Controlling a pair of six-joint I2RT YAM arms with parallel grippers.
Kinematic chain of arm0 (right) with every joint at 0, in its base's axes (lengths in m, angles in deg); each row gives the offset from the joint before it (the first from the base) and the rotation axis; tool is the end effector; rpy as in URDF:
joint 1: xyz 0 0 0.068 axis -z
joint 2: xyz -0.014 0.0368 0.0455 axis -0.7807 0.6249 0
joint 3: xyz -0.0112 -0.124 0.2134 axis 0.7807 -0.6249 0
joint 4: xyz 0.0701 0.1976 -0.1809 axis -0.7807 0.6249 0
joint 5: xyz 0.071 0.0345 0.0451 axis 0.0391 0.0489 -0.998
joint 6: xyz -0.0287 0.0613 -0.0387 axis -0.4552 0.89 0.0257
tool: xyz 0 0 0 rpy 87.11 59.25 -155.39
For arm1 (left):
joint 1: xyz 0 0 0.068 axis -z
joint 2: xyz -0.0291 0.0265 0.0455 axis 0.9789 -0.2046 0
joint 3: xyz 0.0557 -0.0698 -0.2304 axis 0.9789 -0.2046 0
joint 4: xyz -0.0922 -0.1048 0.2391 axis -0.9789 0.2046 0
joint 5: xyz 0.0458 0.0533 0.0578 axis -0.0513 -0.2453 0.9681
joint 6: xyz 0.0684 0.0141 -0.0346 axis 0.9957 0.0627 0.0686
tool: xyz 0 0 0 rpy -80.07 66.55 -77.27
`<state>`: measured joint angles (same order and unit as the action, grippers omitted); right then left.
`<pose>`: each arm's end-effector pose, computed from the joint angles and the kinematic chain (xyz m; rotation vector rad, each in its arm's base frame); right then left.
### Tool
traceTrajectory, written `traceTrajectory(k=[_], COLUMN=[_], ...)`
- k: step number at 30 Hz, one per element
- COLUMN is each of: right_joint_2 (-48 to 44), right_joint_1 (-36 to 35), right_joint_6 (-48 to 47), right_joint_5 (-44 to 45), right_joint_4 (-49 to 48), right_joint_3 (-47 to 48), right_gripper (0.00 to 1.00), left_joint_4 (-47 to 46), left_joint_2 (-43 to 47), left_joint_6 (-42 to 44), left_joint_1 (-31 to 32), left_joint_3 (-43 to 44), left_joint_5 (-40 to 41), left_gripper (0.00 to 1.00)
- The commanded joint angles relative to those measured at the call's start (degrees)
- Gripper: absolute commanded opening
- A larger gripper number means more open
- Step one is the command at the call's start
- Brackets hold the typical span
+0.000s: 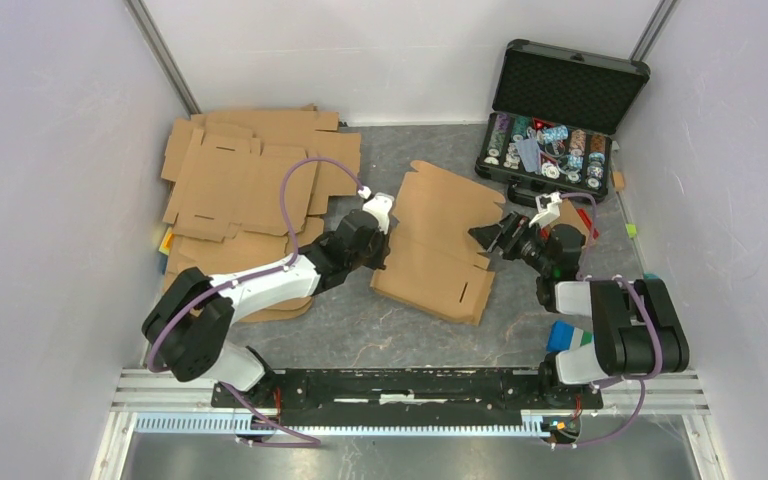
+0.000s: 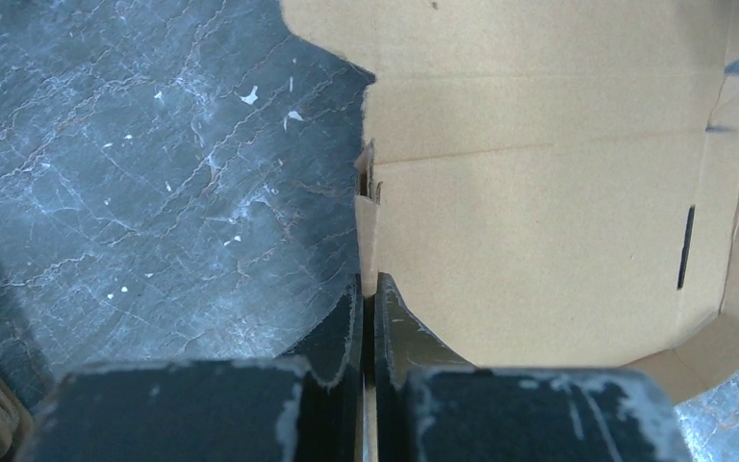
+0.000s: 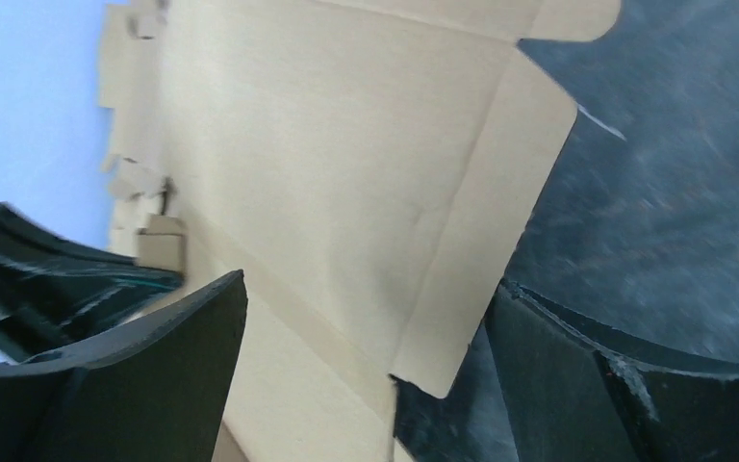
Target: Fold the paper box
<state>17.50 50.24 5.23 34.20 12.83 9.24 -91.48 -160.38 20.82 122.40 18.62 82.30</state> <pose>0.2792 0.0402 0.1015 0.2506 1.9358 0.9894 0.2598 -0.2395 0.1552 0.4564 2.1746 -0.4355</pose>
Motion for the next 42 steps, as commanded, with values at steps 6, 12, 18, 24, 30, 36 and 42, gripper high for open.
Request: traceTrajectory(k=[6,12,18,24,30,36,42], right_joint_2=[2.5,-0.2,-9.3,-15.2,-15.4,-18.4,-21.5], right_joint_1=[-1.1,-1.7,-7.8,-12.7,-16.7,-19.3,-20.2], right_joint_6=[11.2,9.4,-11.5,-23.3,-27.6,-29.9,-30.6], right_joint_5=[-11.9,-13.4,-8.6,2.6,4.9,8.6,12.1], right_joint_4=[-37.9,-37.7,-9.7,8.2,11.6,12.4,10.8], right_joint_3=[-5.6,-7.6,-4.5,-2.8,-3.7,-5.4,-6.6], right_gripper=[0.92,0.91,0.91,0.93,0.9,0.82,0.65], left_joint_4=[1.4,8.3,11.5,13.7,14.1,13.7,12.8], left_joint_2=[-3.5,-9.6,-13.9,-15.9,-16.6,-15.8,-11.5], left_joint_6=[0.4,0.0,-0.8,-1.7,-2.3,-2.5,-2.9], left_joint_1=[0.1,0.0,-0.6,-1.3,-1.4,-1.5,-1.4], left_joint_3=[3.8,8.9,12.0,13.6,13.7,13.2,11.4], left_joint_5=[1.1,3.0,2.1,2.5,3.7,3.6,4.5], left_gripper=[0.02,0.02,0.02,0.02,0.08,0.2,0.39])
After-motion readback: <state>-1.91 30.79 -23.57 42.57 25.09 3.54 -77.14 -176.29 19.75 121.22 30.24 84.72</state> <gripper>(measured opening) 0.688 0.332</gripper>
